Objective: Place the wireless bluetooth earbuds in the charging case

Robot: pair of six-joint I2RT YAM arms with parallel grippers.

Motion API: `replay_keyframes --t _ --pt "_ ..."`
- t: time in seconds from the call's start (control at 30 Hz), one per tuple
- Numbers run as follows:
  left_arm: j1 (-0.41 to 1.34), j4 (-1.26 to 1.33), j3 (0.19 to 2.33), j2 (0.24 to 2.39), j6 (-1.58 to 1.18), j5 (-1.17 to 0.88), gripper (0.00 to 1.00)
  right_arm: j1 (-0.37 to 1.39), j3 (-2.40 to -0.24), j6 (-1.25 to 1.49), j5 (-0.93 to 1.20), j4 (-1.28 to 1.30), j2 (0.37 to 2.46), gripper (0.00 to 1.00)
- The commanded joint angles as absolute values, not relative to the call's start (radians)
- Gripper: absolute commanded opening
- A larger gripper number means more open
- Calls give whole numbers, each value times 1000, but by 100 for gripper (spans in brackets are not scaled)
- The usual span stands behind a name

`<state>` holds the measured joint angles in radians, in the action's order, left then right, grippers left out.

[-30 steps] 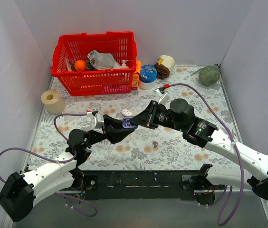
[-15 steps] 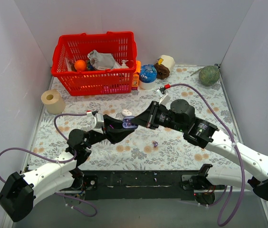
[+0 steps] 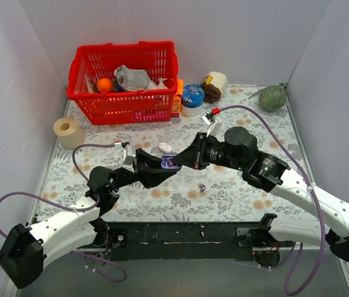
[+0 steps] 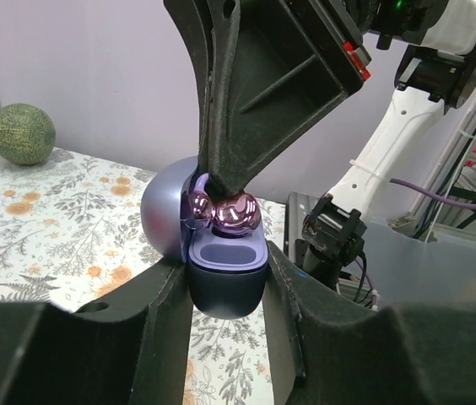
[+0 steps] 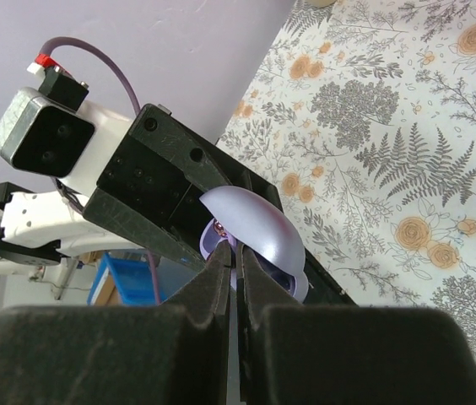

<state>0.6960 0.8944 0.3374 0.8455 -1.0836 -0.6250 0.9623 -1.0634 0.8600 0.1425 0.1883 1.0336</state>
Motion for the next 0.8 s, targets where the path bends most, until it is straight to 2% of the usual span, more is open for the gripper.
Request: replay_keyframes --t 0.0,0.37,0.53,0.77 --pt "707 925 382 845 -1126 -673 0 948 -1115 769 140 248 1013 1" --pt "706 920 388 868 -1172 -667 0 933 -1141 701 182 316 996 1" --pt "704 919 399 873 -1186 -683 0 933 -1238 580 247 400 1034 1" --pt "703 972 431 945 -1247 -828 0 936 -1379 378 258 578 1063 1"
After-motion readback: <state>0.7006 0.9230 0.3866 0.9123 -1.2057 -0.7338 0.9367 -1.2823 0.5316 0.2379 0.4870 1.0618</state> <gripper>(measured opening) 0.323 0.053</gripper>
